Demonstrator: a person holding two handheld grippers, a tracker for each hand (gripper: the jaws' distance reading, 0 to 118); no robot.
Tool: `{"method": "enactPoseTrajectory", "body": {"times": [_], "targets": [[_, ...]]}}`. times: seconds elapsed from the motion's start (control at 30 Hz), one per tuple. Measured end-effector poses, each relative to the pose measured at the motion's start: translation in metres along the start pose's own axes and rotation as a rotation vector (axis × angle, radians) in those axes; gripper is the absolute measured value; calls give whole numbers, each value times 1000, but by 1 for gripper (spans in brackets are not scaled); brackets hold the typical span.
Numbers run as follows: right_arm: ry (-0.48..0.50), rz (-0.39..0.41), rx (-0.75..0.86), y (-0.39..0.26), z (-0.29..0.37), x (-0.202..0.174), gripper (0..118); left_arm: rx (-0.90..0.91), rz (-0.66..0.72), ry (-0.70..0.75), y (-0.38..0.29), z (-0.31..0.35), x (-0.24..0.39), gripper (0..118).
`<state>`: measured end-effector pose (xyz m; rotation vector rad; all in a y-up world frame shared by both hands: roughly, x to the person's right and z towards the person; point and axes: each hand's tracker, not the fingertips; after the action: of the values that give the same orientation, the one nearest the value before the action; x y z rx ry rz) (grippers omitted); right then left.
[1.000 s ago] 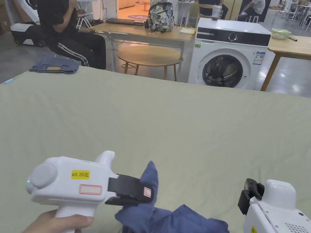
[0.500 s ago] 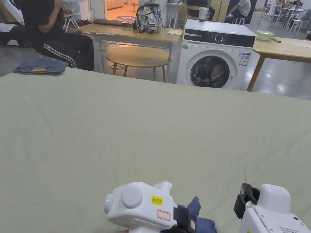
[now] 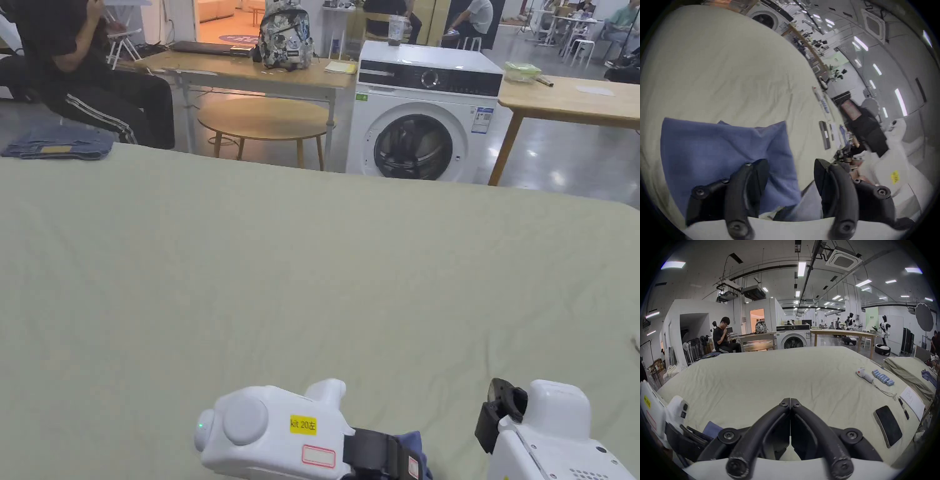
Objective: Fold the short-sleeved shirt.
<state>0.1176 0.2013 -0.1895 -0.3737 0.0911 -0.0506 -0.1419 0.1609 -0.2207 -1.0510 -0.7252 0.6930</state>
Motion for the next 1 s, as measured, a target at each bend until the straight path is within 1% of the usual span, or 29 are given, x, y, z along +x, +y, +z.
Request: {"method": "enactPoseTrajectory", "body": {"times": [0.03, 0.1, 0.13, 0.17, 0.23, 0.3, 0.37, 0.43, 0.5, 0.6, 0.7, 0.83, 0.9, 1.0], "targets": [[1, -2, 1, 0, 0, 0, 0, 7, 13, 21, 1, 0, -2, 54], [0, -6, 4, -2, 2, 1, 0, 11, 34, 71, 3, -10, -9, 21], [0, -8, 9, -2, 3, 1, 0, 7, 48, 96, 3, -16, -13, 10], [0, -9, 19, -3, 5, 1, 0, 3, 70, 92, 1, -23, -18, 6], [-8, -3, 39, -4, 7, 3, 0, -47, 142, 38, -4, -43, -30, 3], [-9, 1, 60, -4, 10, 6, 0, -60, 178, -12, -12, -61, -37, 2], [-16, 6, 75, -3, 12, 8, 0, -75, 221, -26, -18, -76, -44, 0], [-22, 11, 98, -2, 15, 11, 0, -71, 215, -8, -23, -89, -46, 0], [-27, 10, 113, 0, 17, 14, 0, -62, 170, 61, -25, -92, -44, 0], [-33, 9, 148, 1, 21, 19, 0, -67, 158, 54, -21, -90, -38, 0], [-40, 19, 178, 2, 23, 20, 0, -66, 125, 62, -17, -73, -30, 0], [-44, 23, 194, 3, 22, 19, 0, 39, 58, 24, -6, -25, -24, 0], [-43, 21, 191, 2, 18, 18, 0, 125, 12, 54, -1, 7, -22, 0], [-35, 16, 188, 0, 14, 13, 0, 265, -99, 201, 2, 52, -21, 0]]}}
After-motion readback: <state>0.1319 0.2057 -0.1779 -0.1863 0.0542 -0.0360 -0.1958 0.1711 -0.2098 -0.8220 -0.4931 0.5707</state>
